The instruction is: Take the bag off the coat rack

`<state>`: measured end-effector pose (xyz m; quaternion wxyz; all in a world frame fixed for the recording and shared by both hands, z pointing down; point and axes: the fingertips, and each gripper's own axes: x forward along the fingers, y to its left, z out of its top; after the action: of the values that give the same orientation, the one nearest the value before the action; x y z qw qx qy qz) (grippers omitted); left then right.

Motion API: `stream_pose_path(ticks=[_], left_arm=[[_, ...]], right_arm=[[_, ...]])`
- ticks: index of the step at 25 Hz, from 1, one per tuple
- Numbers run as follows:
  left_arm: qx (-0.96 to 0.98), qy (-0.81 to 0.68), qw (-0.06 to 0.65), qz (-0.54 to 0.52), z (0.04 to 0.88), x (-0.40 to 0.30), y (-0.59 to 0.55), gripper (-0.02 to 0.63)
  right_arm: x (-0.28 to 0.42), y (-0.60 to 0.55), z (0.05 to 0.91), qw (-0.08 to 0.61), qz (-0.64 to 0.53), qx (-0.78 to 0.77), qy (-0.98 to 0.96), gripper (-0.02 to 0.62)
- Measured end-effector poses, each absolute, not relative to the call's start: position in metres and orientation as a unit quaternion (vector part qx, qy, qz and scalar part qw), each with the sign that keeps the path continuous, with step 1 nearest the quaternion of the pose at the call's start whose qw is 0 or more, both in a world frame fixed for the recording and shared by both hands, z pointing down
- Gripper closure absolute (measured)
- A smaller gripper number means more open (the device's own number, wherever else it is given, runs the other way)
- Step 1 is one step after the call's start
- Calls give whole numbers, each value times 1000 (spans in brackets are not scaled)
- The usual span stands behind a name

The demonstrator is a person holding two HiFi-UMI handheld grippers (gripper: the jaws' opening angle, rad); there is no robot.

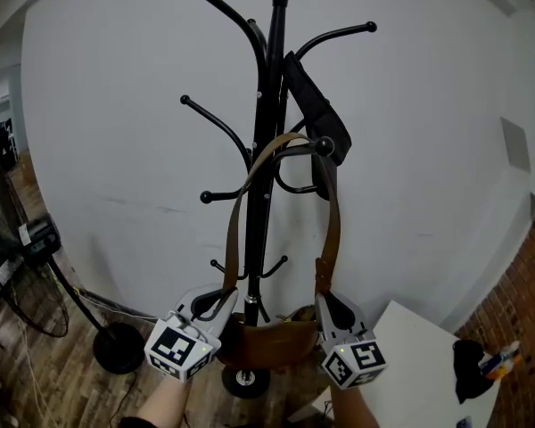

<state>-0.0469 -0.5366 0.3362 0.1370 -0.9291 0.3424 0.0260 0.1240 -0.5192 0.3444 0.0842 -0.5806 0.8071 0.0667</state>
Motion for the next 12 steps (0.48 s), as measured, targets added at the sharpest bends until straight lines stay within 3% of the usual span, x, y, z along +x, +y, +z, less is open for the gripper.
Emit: stream_pose_path(ticks=[12], left_arm=[[-925, 342, 159, 46, 304, -36, -501, 588]], right_arm=[[133, -483, 310, 105, 98, -558, 818, 569]])
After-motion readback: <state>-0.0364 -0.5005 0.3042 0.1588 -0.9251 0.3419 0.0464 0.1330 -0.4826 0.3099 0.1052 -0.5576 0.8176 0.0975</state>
